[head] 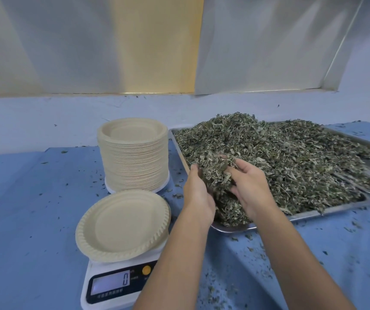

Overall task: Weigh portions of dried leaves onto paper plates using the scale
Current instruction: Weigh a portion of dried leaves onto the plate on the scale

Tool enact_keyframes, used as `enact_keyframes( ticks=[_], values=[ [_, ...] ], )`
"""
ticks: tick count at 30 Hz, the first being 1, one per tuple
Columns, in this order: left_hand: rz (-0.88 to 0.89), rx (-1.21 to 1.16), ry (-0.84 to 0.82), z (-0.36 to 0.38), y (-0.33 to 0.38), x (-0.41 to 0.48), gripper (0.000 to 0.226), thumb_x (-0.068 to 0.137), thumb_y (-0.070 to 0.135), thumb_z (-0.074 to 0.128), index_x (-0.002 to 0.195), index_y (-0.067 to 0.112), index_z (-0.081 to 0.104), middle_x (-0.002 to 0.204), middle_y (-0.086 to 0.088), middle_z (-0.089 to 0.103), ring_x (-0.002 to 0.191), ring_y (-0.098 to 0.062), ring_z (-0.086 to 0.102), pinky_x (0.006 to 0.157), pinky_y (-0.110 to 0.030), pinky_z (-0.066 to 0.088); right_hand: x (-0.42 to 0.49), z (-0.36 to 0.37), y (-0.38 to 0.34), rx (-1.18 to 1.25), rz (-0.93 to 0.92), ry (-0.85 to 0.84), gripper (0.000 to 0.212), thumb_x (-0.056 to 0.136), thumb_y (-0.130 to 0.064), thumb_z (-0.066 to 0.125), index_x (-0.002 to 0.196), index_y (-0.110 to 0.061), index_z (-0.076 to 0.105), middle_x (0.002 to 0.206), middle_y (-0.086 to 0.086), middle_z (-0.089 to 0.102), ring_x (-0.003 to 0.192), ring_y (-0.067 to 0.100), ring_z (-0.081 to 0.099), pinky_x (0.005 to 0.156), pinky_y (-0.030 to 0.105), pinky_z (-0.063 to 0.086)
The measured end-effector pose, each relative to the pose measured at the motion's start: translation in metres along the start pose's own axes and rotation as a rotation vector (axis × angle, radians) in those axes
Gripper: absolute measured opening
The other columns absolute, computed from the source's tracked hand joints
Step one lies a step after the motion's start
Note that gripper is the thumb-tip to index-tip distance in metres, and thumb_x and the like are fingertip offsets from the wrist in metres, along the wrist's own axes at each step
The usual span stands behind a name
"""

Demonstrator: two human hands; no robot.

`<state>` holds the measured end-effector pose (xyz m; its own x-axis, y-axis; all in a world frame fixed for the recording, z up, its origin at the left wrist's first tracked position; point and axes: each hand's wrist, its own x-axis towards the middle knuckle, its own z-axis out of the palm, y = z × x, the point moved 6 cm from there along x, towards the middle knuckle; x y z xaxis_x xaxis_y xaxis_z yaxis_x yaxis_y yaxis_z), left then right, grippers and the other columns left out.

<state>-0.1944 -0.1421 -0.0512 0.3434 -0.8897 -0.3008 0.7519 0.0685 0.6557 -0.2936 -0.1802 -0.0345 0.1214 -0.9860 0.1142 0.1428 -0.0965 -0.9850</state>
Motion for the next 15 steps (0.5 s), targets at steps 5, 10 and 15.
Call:
enact_keyframes(
  ticks=[5,10,15],
  values=[
    [0.019,-0.023,-0.001,-0.004,0.017,-0.008,0.033,0.102,0.032,0.038,0.124,0.016,0.056,0.118,0.003,0.063,0.105,-0.01,0.057,0.078,-0.019,0.043,-0.008,0.011,-0.022,0.048,-0.052,-0.033,0.029,0.093,-0.005,0.056,0.099,-0.034,0.057,0.07,-0.022,0.067,0.065,-0.006,0.065,0.07,0.023,0.052],
    [0.065,-0.083,-0.001,-0.024,0.046,-0.017,0.039,0.103,0.028,0.035,0.13,0.006,0.05,0.138,-0.009,0.051,0.129,-0.019,0.046,0.101,-0.027,0.036,-0.021,0.045,-0.039,0.027,-0.127,-0.18,0.062,0.092,-0.003,0.056,0.056,-0.052,0.068,0.065,-0.023,0.069,0.063,-0.008,0.065,0.065,0.022,0.054],
    [0.18,0.031,0.022,-0.07,0.098,-0.028,0.042,0.103,0.026,0.033,0.132,-0.001,0.046,0.14,-0.016,0.048,0.132,-0.024,0.043,0.107,-0.03,0.033,-0.037,0.09,-0.04,0.044,-0.139,-0.364,0.039,0.089,0.0,0.057,0.076,-0.03,0.078,0.086,-0.004,0.075,0.08,0.009,0.071,0.071,0.028,0.058]
  ],
)
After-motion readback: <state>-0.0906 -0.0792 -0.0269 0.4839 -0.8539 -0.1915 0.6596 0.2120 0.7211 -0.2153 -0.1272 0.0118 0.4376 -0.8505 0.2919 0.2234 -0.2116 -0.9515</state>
